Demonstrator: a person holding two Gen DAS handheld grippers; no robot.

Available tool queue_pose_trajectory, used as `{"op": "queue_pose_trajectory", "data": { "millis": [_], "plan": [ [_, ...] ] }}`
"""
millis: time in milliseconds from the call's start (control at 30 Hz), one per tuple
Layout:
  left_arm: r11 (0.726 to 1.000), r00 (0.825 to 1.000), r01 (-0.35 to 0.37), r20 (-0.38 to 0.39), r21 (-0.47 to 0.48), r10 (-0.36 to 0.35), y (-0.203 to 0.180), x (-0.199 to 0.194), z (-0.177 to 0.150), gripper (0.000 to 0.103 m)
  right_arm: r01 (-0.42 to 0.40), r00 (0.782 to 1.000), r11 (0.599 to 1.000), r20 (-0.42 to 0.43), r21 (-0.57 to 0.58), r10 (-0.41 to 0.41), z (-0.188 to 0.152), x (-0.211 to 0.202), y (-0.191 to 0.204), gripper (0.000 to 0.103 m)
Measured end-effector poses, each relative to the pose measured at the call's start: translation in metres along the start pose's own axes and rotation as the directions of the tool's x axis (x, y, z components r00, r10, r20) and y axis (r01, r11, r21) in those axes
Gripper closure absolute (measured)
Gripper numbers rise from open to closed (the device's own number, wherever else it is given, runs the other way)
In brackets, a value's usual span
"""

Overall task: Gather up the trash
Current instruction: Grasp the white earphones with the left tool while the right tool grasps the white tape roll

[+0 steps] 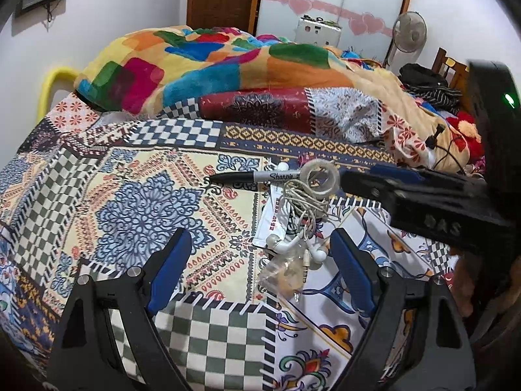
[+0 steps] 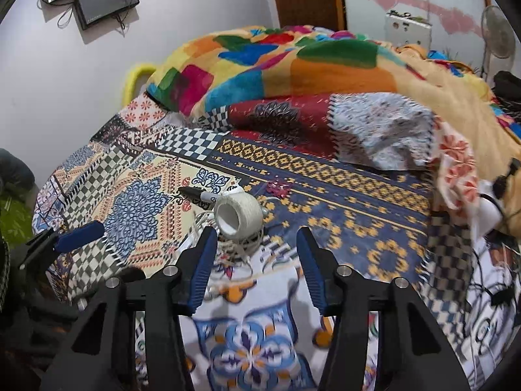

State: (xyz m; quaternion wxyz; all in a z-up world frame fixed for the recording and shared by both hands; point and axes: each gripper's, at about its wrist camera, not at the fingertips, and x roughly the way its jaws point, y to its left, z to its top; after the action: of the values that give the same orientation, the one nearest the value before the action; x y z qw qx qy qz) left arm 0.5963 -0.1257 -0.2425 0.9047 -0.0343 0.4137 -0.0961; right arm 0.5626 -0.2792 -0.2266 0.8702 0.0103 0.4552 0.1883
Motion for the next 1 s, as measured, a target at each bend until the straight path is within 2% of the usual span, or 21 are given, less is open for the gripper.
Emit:
{"op": "queue_pose_trajectory", "data": {
  "millis": [67,133,167,200,300,533,600,700,733,767,800,1000],
  "plan": [
    [1.000,1.000,0.016,-0.007,0.002,-0.015,0.002,0.005,-0.002,0.024,-0.033,0.999,0.999,-0.017,0.011,0.033,0.003,0.009,-0.002,0.061],
    [1.000,0.999,0.027,-0.017,0.005,-0.027,0.003,0.010,-0.003,0.026,-0.045,0.998,0.999,-0.036,0.018,0.045,0.006,0.020,-0.003,0.070],
    [1.000,0.999,0.031,-0.020,0.005,-0.031,0.003,0.013,-0.003,0.029,-0.047,0.998,0.999,-0.044,0.015,0.048,0.006,0.024,-0.003,0.070],
    [0.999,0.999,0.038,-0.026,0.006,-0.037,0.002,0.016,-0.003,0.034,-0.047,0.998,0.999,-0.046,0.016,0.048,0.007,0.026,-0.003,0.071],
    [0.997,0.996,0.072,-0.049,0.014,-0.072,-0.002,0.025,-0.001,0.045,-0.056,0.996,0.998,-0.063,0.017,0.057,0.008,0.034,-0.003,0.085],
    [0.992,0.990,0.126,-0.072,0.034,-0.123,-0.017,0.039,0.006,0.057,-0.042,0.999,0.998,0.023,0.036,0.041,0.006,0.005,-0.012,0.085],
    [0.991,0.990,0.124,-0.081,0.050,-0.119,-0.023,0.044,0.008,0.067,-0.032,0.999,0.999,0.045,0.044,0.030,0.006,-0.004,-0.017,0.085],
    [0.992,0.989,0.114,-0.097,0.050,-0.109,-0.027,0.054,0.011,0.072,-0.019,0.998,0.998,0.063,0.053,0.016,0.004,-0.016,-0.022,0.085],
    [0.992,0.989,0.112,-0.101,0.049,-0.107,-0.028,0.057,0.013,0.076,-0.015,0.998,0.998,0.066,0.057,0.011,0.002,-0.019,-0.023,0.085],
    [0.993,0.989,0.109,-0.105,0.050,-0.103,-0.029,0.060,0.014,0.089,-0.013,0.998,0.998,0.068,0.059,0.009,0.001,-0.021,-0.024,0.085],
    [0.993,0.990,0.102,-0.109,0.052,-0.095,-0.030,0.062,0.015,0.094,-0.009,0.998,0.998,0.068,0.061,0.004,-0.001,-0.023,-0.025,0.085],
    [0.990,0.989,0.135,-0.060,0.029,-0.133,-0.032,0.045,0.020,0.097,0.025,0.998,0.997,0.056,0.073,-0.029,-0.014,-0.031,-0.032,0.085]
  ]
}}
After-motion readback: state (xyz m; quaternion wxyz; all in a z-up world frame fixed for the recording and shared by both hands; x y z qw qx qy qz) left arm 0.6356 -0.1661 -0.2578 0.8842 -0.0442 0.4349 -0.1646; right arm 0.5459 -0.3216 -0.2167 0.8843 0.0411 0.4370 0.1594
